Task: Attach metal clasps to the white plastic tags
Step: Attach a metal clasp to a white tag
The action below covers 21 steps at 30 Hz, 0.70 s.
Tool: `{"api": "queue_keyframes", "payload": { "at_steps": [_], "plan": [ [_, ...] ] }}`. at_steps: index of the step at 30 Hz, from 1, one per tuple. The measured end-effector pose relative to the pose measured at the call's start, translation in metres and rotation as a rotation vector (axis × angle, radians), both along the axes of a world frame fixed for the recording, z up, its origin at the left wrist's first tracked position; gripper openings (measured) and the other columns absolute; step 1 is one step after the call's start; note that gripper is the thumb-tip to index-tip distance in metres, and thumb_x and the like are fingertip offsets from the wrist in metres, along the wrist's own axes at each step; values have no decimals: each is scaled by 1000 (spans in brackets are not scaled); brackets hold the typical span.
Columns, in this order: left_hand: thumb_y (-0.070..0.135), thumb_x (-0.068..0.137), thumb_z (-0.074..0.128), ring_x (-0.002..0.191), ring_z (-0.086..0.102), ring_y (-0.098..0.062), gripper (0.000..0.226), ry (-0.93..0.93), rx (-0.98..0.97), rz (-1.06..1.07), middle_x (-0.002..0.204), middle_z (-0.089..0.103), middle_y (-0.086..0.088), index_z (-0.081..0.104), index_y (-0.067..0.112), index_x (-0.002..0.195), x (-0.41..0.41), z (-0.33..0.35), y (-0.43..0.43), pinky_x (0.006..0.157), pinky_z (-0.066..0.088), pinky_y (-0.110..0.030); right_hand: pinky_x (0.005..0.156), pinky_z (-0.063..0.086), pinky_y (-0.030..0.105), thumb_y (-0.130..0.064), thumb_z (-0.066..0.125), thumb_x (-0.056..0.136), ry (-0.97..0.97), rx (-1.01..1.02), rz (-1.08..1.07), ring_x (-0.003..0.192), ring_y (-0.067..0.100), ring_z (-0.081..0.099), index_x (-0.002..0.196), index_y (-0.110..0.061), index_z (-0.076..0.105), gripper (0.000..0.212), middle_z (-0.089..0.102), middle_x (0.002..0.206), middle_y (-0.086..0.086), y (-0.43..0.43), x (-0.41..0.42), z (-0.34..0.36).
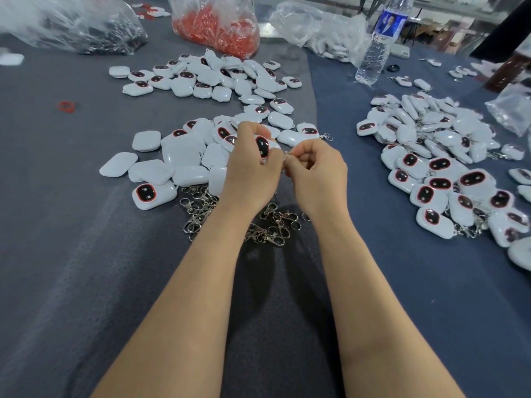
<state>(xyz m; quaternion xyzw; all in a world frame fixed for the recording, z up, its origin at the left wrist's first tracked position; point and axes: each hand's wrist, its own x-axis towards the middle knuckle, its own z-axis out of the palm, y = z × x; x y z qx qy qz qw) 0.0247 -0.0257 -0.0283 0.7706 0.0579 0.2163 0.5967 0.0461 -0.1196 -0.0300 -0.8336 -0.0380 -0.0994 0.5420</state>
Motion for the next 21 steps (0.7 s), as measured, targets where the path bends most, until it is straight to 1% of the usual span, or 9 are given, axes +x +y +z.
{"api": "queue_keyframes", "payload": {
  "at_steps": [5,9,14,17,21],
  "plan": [
    [1,87,46,61,47,-1,20,6,-4,-1,76,48,8,42,14,102,1,-2,1,56,38,-7,67,51,24,-6,61,84,-1,-7,7,69,15,60,80,-13,62,8,66,77,7,0,-1,1],
    [2,87,46,50,47,7,18,1,-28,5,71,48,9,43,14,101,0,-2,1,52,36,-5,58,43,13,-5,59,83,-49,-40,14,61,7,51,77,-15,60,12,64,73,5,1,-2,2],
    [3,85,49,48,47,9,19,4,-91,38,69,48,10,46,14,100,2,-1,-1,50,34,-5,60,42,10,-5,59,84,-49,-1,-19,64,7,52,78,-15,60,11,65,78,5,0,-2,2],
    [3,84,50,51,48,11,19,1,-113,33,71,48,11,47,13,100,1,0,-2,50,35,-4,61,44,12,-4,57,84,-42,-2,-7,70,13,59,77,-15,59,13,67,80,8,1,-3,1],
    [2,85,49,50,48,9,19,0,-100,20,71,49,9,46,13,100,1,-1,-1,50,35,-5,67,49,21,-5,58,84,-29,-5,2,72,15,60,80,-14,61,11,68,81,8,1,-2,2]
  ]
}}
